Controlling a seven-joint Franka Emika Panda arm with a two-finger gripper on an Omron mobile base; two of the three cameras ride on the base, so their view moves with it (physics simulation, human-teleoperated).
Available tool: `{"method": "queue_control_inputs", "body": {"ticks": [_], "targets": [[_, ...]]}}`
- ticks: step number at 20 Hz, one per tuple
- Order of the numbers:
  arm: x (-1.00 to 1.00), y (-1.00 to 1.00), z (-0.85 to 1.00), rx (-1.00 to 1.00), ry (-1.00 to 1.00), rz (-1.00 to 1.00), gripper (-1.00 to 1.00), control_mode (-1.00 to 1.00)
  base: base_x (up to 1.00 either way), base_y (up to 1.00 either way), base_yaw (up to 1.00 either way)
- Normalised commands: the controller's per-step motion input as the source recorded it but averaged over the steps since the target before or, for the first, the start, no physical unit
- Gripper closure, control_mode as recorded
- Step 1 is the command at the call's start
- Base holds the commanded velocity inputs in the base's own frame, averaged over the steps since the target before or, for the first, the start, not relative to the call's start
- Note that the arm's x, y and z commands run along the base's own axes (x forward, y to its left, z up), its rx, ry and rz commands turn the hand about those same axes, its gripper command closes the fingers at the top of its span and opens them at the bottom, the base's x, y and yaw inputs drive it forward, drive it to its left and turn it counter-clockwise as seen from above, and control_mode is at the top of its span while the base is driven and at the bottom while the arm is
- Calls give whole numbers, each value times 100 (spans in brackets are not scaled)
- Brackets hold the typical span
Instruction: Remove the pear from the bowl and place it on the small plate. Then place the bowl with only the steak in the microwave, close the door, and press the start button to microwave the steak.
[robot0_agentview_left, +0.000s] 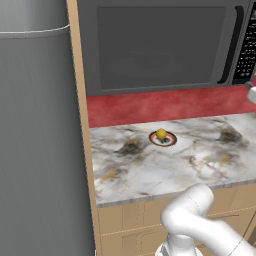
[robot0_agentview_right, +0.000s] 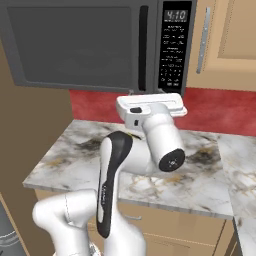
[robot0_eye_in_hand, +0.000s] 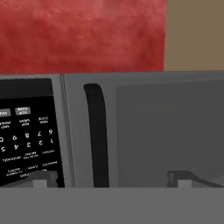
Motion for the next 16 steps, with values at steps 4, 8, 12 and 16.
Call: {"method": "queue_control_inputs", "body": {"ticks": [4, 8, 12, 16], "targets": [[19, -46, -16, 0, -2, 18, -100, -100, 0, 0, 0], [27, -39, -1, 0, -4, 17, -100, -100, 0, 0, 0], [32, -21, 0, -1, -9, 15, -100, -100, 0, 0, 0], [5, -9, 0, 0, 2, 10, -100, -100, 0, 0, 0]]}}
